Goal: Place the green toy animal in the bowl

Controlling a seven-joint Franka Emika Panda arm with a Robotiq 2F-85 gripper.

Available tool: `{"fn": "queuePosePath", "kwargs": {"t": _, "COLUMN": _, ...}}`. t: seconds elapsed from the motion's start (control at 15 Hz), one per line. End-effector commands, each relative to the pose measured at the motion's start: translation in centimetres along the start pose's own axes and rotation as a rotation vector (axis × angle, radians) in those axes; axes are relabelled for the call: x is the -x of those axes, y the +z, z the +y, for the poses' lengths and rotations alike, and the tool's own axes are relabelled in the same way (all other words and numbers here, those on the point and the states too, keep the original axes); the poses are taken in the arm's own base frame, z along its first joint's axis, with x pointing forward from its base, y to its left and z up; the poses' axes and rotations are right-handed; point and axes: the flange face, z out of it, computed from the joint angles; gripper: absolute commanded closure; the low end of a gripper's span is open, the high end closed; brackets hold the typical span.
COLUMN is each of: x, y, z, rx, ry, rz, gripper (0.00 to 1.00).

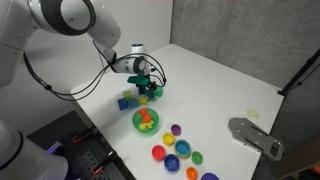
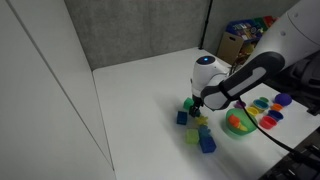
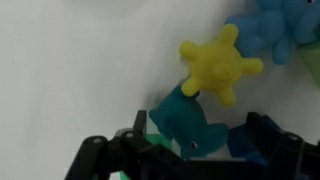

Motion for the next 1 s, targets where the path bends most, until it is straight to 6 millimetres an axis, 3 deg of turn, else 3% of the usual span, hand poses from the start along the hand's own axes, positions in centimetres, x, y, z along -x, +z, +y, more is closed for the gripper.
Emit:
{"fn": "queuePosePath", "kwargs": {"t": 0.0, "x": -0.5, "y": 0.8, "z": 0.3, "rx": 0.041, "ry": 0.014, "rz": 0.012, "gripper": 0.00}}
{"fn": "queuePosePath", "kwargs": {"t": 0.07, "x": -0.4, "y": 1.0, "z": 0.4, "rx": 0.048, "ry": 0.016, "rz": 0.011, "gripper": 0.25}}
{"fn": "queuePosePath", "kwargs": {"t": 0.13, "x": -0.4, "y": 1.2, "z": 0.5, "rx": 0.050, "ry": 0.016, "rz": 0.008, "gripper": 0.25}}
{"fn": "queuePosePath", "kwargs": {"t": 0.4, "x": -0.3, "y": 1.2, "z": 0.6, "rx": 0.064, "ry": 0.026, "rz": 0.005, "gripper": 0.60}}
{"fn": "queuePosePath", "kwargs": {"t": 0.73, "x": 0.1, "y": 0.4, "z": 1.7, "rx": 0.068, "ry": 0.055, "rz": 0.002, "gripper": 0.95}}
{"fn": "queuePosePath", "kwargs": {"t": 0.87, "x": 0.4, "y": -0.6, "z": 2.9, "rx": 0.071, "ry": 0.075, "rz": 0.005, "gripper": 0.91}}
{"fn": "queuePosePath", "kwargs": {"t": 0.93, "x": 0.6, "y": -1.0, "z": 3.5, "rx": 0.070, "ry": 0.087, "rz": 0.008, "gripper": 0.96}}
